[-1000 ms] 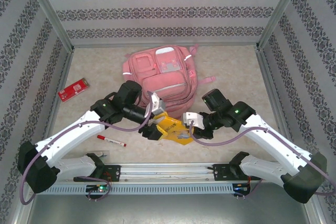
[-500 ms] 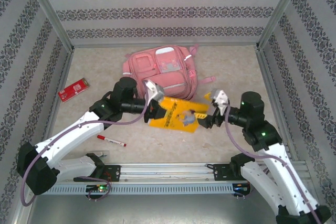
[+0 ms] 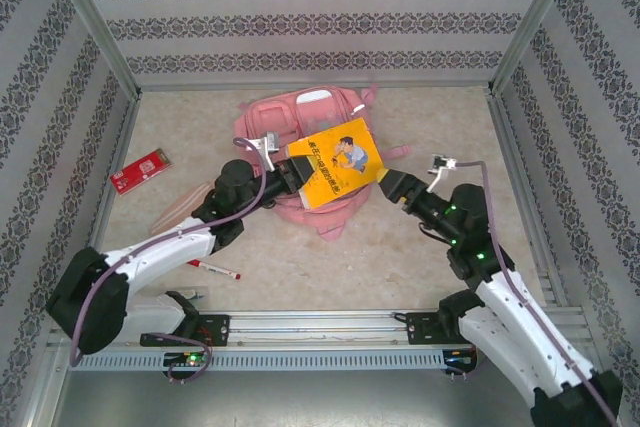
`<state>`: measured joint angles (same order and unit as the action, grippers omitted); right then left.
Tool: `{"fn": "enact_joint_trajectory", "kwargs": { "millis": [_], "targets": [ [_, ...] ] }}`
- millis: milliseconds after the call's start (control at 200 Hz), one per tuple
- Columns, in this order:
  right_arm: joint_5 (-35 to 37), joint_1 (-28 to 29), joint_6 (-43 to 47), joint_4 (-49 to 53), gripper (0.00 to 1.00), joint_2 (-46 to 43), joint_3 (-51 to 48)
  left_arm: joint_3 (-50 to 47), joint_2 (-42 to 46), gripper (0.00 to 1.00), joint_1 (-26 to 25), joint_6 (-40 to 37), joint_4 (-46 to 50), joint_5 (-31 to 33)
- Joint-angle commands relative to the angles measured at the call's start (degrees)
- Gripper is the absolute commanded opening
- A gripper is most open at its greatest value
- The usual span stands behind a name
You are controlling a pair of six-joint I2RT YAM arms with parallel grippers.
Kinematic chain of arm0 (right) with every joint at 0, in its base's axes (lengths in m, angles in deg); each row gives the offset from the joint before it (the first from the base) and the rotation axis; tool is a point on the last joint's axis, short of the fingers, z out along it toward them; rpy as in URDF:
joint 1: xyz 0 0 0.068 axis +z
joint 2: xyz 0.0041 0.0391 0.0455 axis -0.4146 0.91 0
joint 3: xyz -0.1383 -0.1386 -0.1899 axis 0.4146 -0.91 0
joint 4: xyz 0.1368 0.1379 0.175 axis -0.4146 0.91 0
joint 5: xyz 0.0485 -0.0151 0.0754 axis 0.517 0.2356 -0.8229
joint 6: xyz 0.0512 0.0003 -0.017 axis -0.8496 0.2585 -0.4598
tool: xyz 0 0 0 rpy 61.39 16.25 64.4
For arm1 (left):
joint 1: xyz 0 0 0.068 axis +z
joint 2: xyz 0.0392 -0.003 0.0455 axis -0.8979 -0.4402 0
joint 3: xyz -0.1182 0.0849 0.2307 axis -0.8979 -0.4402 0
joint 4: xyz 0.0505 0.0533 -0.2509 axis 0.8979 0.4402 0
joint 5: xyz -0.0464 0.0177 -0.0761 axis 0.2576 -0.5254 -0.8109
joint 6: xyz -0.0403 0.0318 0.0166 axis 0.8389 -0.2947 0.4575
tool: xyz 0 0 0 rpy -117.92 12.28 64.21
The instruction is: Pack the student bag
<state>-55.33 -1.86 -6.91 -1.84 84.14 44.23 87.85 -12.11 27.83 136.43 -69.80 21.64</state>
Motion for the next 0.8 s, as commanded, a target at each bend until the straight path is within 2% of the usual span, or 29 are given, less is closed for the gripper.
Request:
{"fn": "enact_joint_trajectory", "kwargs": {
  "millis": [0,100,200,370,565,630,794],
  "targets": [
    [8.45,7.71,-17.64,-3.10,0.78,1.66,1.40,4.14,-0.92,0.00,-2.22,14.69,-8.06,1.94],
    [17.69,14.10,-24.25,0.14,0.78,2.39,1.65,3.87,-1.51,0.00,-4.46,14.93,-10.64,5.02],
    [24.43,18.51,-31.09,4.47,0.77,3.10,2.31,3.74,-0.75,0.00,-6.15,15.46,-9.30,9.03],
    [26.86,22.54,-35.42,4.45,0.77,7.84,4.83,3.58,-0.62,0.00,-8.08,17.99,-9.94,11.56],
    [29.98,25.61,-38.37,1.70,0.76,11.70,6.36,4.03,1.02,0.00,-10.06,17.40,-5.42,13.49],
    [32.21,25.84,-37.94,-1.10,0.69,11.49,5.29,3.41,1.39,0.00,-10.65,18.10,-6.43,14.37],
    [38.16,25.79,-35.20,-8.73,0.40,8.98,2.40,2.56,1.02,0.00,-11.84,20.45,-6.66,14.64]
  ]
}}
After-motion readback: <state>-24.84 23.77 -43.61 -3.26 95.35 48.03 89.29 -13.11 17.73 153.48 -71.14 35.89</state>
